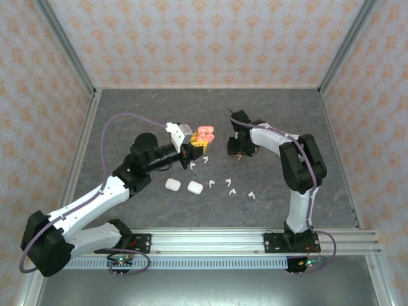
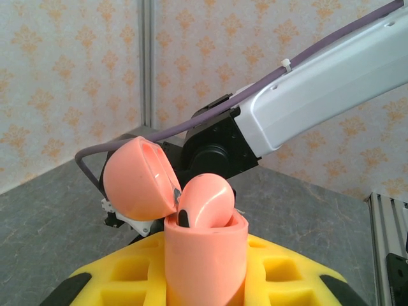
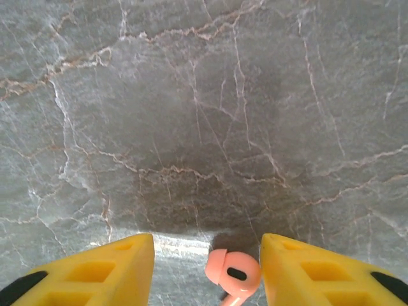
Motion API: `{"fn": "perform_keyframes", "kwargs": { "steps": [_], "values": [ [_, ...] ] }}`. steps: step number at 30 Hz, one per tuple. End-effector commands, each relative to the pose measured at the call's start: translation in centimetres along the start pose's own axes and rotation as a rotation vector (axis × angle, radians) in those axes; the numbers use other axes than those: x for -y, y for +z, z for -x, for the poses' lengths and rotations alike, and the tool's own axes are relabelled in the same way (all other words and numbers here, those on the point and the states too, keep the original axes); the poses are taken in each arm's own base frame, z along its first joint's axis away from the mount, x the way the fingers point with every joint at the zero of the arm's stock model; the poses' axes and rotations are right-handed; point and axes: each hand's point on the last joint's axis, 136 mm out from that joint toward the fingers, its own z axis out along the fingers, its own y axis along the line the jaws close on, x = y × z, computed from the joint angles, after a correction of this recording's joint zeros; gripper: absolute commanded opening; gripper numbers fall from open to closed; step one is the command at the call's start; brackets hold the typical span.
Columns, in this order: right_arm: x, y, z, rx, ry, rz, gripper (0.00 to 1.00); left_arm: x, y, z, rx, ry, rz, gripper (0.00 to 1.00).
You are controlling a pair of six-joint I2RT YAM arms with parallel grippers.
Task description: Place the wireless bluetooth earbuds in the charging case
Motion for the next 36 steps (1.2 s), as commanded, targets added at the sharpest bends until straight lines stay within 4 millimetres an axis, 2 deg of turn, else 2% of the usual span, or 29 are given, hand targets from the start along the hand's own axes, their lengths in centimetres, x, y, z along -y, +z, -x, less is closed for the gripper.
{"fn": "perform_keyframes", "kwargs": {
  "steps": [1, 9, 17, 21, 24, 30, 33, 36],
  "values": [
    [0.2, 0.4, 0.1, -0.009, -0.02, -0.038, 0.44, 0.3, -0.5, 0.5, 0.017, 0.027, 0.004, 0.0],
    [0.3, 0.8, -1.0, -0.048, -0.042, -0.057, 0.43, 0.3, -0.7, 0.6, 0.017, 0.033, 0.008, 0.0],
    [0.7, 0.6, -2.0, -0.077, -0.056, -0.063, 0.32, 0.3, -0.8, 0.7, 0.016, 0.037, 0.013, 0.0],
    [0.6, 0.3, -2.0, -0.07, -0.061, -0.056, 0.26, 0.3, -0.9, 0.9, 0.017, 0.038, 0.019, 0.0],
    [0.4, -0.4, -1.6, -0.044, -0.069, -0.046, 0.25, 0.2, -0.9, 1.0, 0.02, 0.039, 0.021, 0.0],
    [-0.6, -3.2, 0.1, 0.071, -0.093, 0.004, 0.25, -0.1, -0.6, 1.0, 0.026, 0.029, 0.031, 0.0],
    [-1.5, -6.0, 1.4, 0.177, -0.113, 0.052, 0.25, -0.2, -0.3, 1.0, 0.034, 0.015, 0.031, 0.0],
    [-2.4, -9.8, 2.6, 0.306, -0.128, 0.115, 0.25, -0.2, -0.1, 1.1, 0.044, 0.009, 0.024, 0.0]
  ]
}}
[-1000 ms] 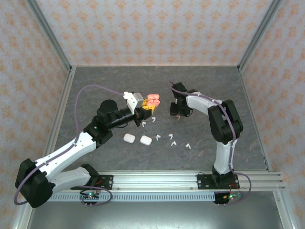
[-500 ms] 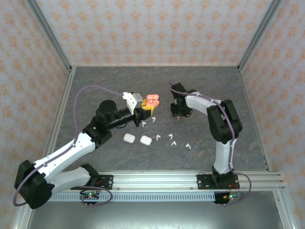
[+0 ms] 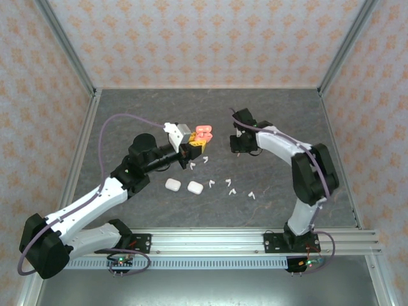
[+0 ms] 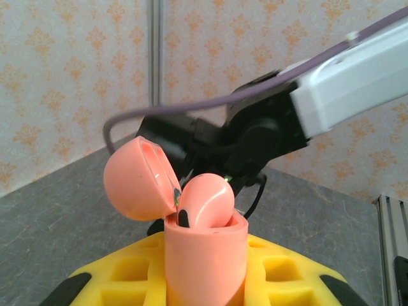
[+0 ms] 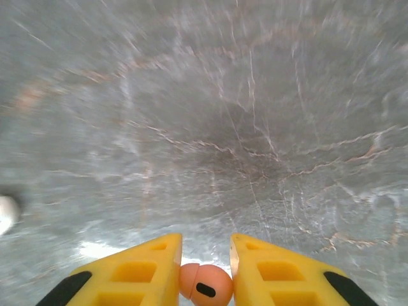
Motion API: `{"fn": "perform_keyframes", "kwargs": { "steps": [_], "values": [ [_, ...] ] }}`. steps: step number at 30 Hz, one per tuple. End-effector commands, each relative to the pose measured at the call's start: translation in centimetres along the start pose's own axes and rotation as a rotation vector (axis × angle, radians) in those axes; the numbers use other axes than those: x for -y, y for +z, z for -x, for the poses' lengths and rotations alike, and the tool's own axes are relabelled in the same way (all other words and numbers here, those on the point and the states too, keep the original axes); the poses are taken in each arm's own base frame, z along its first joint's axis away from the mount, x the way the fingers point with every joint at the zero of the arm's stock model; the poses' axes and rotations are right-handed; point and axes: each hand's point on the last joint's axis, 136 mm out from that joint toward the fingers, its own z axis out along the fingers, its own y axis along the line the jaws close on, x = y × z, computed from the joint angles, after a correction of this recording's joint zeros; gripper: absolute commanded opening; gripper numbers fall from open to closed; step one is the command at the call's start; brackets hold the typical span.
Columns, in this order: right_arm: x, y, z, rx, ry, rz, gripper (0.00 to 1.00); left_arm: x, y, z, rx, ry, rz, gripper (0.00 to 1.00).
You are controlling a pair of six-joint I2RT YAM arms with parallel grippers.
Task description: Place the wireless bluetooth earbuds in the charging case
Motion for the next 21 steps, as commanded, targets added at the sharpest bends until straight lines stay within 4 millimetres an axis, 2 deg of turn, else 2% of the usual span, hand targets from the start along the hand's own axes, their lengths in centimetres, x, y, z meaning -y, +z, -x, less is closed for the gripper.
{"fn": "perform_keyframes", "kwargs": {
  "steps": [1, 5, 8, 13, 16, 21],
  "values": [
    [-1.7, -5.1, 3.3, 0.207, -0.04, 0.082, 0.25, 0.1, 0.4, 1.0, 0.048, 0.008, -0.002, 0.0],
    [-3.5, -10.8, 4.9, 0.388, -0.061, 0.2, 0.25, -0.1, 0.8, 1.1, 0.054, -0.004, -0.006, 0.0],
    [-5.0, -14.8, 5.4, 0.504, -0.077, 0.307, 0.25, -0.1, 1.3, 1.1, 0.058, -0.016, -0.012, 0.0],
    [-7.3, -22.7, 6.0, 0.731, -0.096, 0.488, 0.25, -0.2, 1.8, 0.9, 0.063, -0.034, -0.024, 0.0],
    [-8.4, -25.8, 5.9, 0.818, -0.137, 0.533, 0.25, -0.2, 2.1, 0.9, 0.067, -0.04, -0.029, 0.0],
    [-11.4, -29.0, 5.4, 0.908, -0.233, 0.576, 0.25, -0.1, 2.3, 1.1, 0.069, -0.043, -0.036, 0.0]
  ]
}}
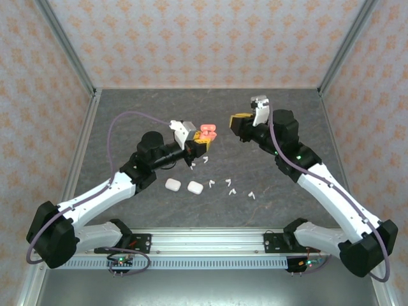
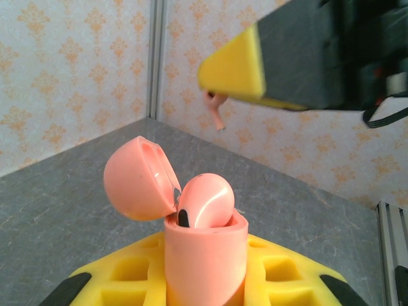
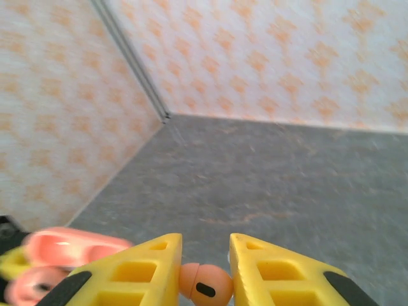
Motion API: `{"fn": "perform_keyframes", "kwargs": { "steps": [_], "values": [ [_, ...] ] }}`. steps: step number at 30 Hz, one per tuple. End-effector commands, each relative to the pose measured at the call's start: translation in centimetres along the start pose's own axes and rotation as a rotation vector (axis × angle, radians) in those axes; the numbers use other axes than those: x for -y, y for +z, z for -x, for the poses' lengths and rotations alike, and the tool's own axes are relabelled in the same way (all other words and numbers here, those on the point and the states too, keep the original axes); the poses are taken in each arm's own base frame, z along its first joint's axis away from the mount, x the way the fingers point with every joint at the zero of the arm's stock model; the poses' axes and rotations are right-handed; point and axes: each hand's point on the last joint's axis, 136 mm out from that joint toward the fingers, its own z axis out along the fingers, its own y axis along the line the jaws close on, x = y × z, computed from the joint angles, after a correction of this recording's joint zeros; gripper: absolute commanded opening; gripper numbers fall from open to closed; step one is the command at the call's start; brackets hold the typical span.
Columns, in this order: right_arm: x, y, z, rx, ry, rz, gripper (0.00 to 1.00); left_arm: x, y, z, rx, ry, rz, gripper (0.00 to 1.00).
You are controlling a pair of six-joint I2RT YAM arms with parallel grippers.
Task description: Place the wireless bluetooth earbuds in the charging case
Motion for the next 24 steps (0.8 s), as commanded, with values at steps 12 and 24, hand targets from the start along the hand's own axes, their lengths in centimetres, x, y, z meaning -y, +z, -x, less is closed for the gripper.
{"fn": "perform_keyframes", "kwargs": {
  "steps": [12, 24],
  "values": [
    [-4.8, 1.9, 1.4, 0.066, -0.118, 0.098, 0.25, 1.0, -0.3, 2.5, 0.078, 0.017, -0.033, 0.0],
    [-4.2, 2.3, -1.1, -0.006, -0.095, 0.088, 0.25, 1.0, -0.4, 2.6, 0.079, 0.025, -0.03, 0.0]
  ]
}}
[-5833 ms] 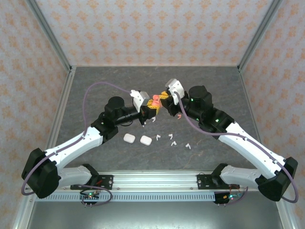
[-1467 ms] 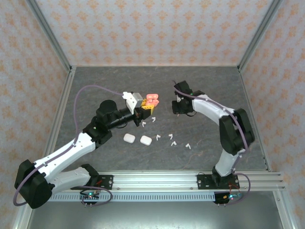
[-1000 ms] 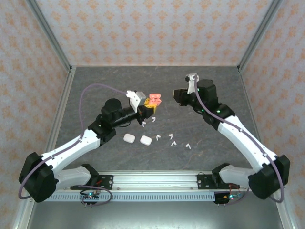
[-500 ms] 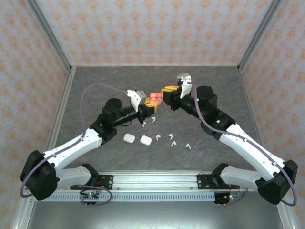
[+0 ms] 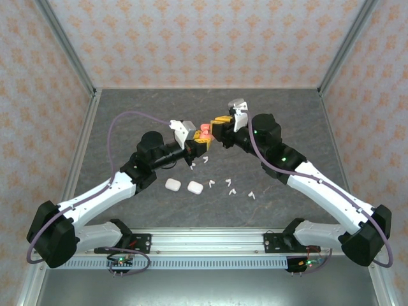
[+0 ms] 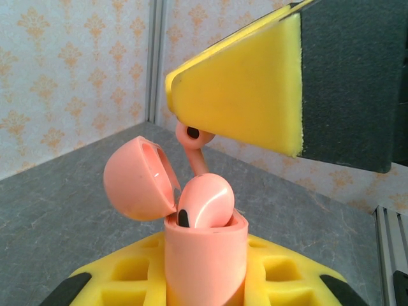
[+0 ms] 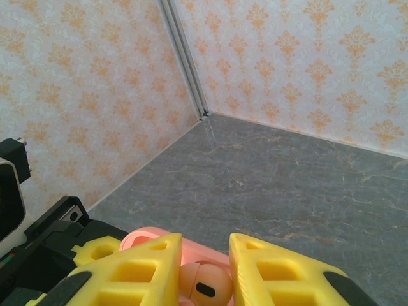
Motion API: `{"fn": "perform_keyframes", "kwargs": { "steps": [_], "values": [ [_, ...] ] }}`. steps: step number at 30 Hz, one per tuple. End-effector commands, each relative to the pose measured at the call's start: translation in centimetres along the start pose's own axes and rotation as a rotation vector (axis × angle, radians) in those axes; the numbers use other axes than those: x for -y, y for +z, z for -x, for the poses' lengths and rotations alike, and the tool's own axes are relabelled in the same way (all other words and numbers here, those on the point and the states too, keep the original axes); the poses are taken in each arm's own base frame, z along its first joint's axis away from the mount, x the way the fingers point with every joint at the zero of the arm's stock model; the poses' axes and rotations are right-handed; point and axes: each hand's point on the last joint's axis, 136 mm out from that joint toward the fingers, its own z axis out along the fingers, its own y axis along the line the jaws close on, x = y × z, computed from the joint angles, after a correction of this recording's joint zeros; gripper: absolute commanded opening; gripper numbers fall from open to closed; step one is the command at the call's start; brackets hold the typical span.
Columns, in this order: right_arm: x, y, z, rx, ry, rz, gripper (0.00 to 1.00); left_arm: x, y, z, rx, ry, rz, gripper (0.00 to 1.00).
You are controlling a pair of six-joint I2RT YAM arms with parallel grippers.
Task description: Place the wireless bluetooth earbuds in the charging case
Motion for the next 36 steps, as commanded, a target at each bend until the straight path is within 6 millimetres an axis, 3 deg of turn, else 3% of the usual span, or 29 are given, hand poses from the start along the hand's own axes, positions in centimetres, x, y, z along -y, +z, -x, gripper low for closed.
{"fn": "perform_keyframes", "kwargs": {
  "steps": [1, 19, 27, 36],
  "values": [
    [-0.3, -0.3, 0.3, 0.009, -0.006, 0.005, 0.25, 1.0, -0.4, 2.4, 0.07, 0.028, -0.027, 0.0],
    [-1.0, -0.1, -2.5, -0.081, 0.074, 0.066, 0.25, 1.0, -0.5, 2.5, 0.086, 0.024, -0.025, 0.0],
    [-1.7, -0.1, -2.4, -0.077, 0.131, 0.101, 0.26, 1.1, -0.7, 2.7, 0.093, 0.024, -0.029, 0.0],
    [-2.4, -1.0, 2.3, -0.006, 0.178, 0.144, 0.41, 1.1, -1.0, 2.5, 0.09, 0.023, -0.023, 0.0]
  ]
}}
